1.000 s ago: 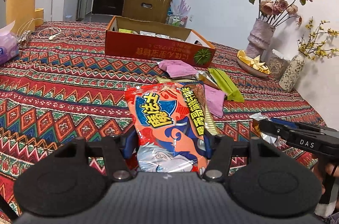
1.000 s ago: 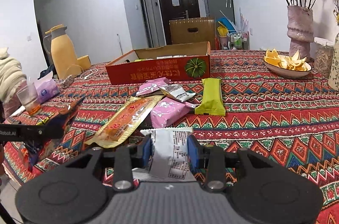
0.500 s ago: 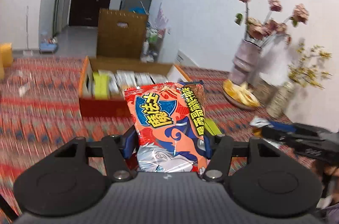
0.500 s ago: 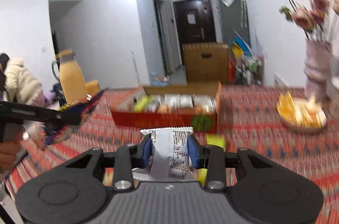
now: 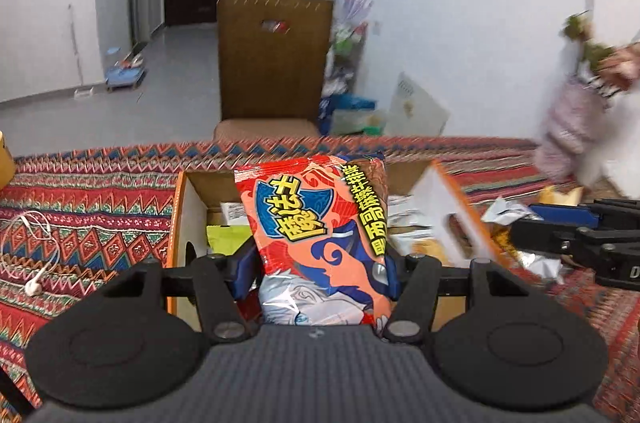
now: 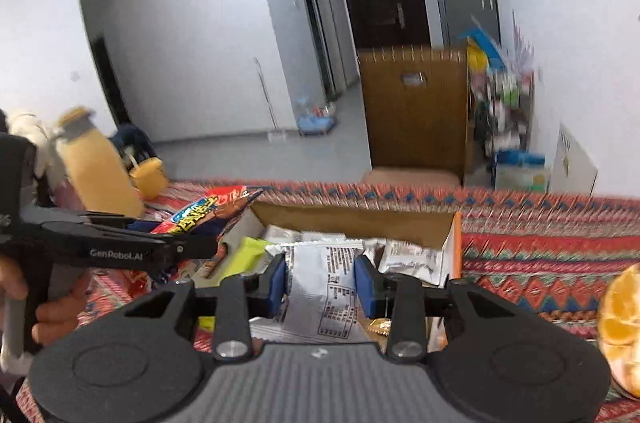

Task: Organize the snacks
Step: 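Carry the orange chip bag and white packet over the box with both tools, then open both tools to release the chip bag and white packet into the box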

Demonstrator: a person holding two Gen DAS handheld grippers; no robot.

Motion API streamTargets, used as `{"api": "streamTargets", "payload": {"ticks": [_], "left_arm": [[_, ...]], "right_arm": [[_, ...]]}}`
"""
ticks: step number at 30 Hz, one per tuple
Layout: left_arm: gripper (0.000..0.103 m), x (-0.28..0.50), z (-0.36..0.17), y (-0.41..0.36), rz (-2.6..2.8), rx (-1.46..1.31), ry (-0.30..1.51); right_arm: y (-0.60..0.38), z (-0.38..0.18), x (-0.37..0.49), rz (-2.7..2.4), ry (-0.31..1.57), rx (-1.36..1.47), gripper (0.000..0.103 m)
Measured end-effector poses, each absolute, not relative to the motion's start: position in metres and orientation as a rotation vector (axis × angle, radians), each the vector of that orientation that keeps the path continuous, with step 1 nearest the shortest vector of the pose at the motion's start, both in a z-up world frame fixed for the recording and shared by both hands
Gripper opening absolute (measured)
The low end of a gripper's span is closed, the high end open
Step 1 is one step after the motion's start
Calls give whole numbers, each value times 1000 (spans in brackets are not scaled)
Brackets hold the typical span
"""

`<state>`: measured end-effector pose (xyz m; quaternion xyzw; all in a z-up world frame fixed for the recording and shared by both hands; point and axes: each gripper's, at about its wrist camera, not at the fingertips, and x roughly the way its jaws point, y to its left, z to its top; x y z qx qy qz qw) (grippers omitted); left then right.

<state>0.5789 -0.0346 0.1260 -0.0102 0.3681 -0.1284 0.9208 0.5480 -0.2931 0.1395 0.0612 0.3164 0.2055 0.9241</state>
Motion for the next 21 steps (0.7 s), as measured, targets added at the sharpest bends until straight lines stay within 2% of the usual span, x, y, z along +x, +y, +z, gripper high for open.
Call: {"api": "streamTargets", "payload": {"ticks": [7,11,13,19,21], "left_arm": [[60,619,47,-46,-234,32,900],[61,620,22,-50,-263,69,942],[71,622,20,-51,-274,67,956],[78,620,26,-44,-272,27,978],[81,610,38,-42,-275,25,955]], "right_arm": [[-265,63,625,355,818,137,36],[-253,35,641,325,886,98,38],[-249,28,647,296,906,85,47],[-243,28,643,307,907,83,61],[-242,35,642,305,884,78,63]]}}
